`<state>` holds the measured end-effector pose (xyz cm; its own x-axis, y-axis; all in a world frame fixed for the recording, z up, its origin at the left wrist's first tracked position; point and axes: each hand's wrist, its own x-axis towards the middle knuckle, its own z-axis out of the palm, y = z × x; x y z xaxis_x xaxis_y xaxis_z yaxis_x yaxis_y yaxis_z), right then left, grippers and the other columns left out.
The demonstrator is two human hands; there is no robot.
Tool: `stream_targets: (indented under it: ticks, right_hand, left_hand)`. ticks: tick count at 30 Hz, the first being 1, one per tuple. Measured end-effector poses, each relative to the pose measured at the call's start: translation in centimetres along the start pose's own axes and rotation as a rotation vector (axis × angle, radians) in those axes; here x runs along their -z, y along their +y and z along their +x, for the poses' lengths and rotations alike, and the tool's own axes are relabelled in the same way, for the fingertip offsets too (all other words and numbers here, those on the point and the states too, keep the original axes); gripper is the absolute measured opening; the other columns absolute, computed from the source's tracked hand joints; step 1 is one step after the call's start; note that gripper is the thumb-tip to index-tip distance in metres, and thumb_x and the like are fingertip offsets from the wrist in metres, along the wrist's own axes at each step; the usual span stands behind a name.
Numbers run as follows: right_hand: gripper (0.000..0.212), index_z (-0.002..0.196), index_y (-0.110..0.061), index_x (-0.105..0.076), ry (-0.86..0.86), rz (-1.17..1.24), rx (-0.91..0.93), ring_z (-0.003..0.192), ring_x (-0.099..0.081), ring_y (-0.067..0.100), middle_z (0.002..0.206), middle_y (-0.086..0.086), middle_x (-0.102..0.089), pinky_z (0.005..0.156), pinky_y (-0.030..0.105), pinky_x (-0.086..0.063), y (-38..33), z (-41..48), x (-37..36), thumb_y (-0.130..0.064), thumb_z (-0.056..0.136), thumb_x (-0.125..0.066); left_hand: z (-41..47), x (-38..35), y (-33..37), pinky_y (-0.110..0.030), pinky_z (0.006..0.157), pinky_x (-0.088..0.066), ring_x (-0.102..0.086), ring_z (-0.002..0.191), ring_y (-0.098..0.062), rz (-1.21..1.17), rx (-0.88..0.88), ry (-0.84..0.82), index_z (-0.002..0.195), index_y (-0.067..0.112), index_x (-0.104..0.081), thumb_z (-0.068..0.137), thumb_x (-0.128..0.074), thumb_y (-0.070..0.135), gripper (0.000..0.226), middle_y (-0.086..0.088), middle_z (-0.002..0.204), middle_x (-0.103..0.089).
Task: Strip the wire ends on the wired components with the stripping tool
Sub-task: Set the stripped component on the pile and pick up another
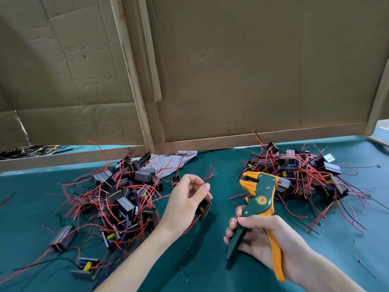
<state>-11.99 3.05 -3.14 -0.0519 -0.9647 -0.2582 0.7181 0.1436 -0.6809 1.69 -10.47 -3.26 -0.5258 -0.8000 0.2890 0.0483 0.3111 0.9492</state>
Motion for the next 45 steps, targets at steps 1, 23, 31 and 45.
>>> stream_targets:
  ticks: [1,23,31,45]
  right_hand:
    - [0.013,0.074,0.0,-0.065,0.0,0.0,-0.001,0.066,-0.06,0.036,0.076,0.021,-0.057,0.066,0.046,-0.058,0.0,0.0,0.0,0.007,0.065,-0.062]
    - [0.013,0.089,-0.007,-0.06,-0.409,-0.284,0.014,0.084,-0.061,0.038,0.086,0.023,-0.062,0.08,0.048,-0.05,-0.7,-0.1,1.4,-0.005,0.082,-0.071]
    - [0.017,0.089,-0.006,-0.061,-0.436,-0.428,0.019,0.086,-0.063,0.037,0.089,0.022,-0.064,0.082,0.047,-0.051,-0.8,-0.6,1.2,-0.009,0.081,-0.076]
    - [0.025,0.066,-0.009,-0.06,-0.284,-0.528,0.022,0.048,-0.057,0.028,0.055,0.016,-0.056,0.054,0.037,-0.051,-0.2,-1.5,-0.1,-0.023,0.072,-0.08]
  left_hand:
    - [0.0,0.0,0.0,-0.013,0.072,-0.046,-0.065,0.07,-0.01,-0.002,0.008,-0.002,0.088,0.012,-0.05,0.092,-0.059,0.01,0.01,-0.001,0.069,-0.069]
    - [0.2,1.2,4.4,-0.012,0.06,-0.044,-0.054,0.057,-0.006,-0.071,0.019,-0.184,0.076,0.022,-0.07,0.076,-0.065,0.036,0.015,-0.001,0.069,-0.07]
    - [-0.2,1.2,5.7,-0.015,0.062,-0.045,-0.054,0.059,-0.008,-0.019,0.003,-0.301,0.083,0.013,-0.067,0.08,-0.062,0.03,0.017,0.0,0.071,-0.069]
    - [0.3,2.5,5.9,-0.009,0.055,-0.039,-0.05,0.053,0.0,0.068,0.0,-0.438,0.079,0.014,-0.065,0.091,-0.06,0.011,0.014,0.004,0.064,-0.067]
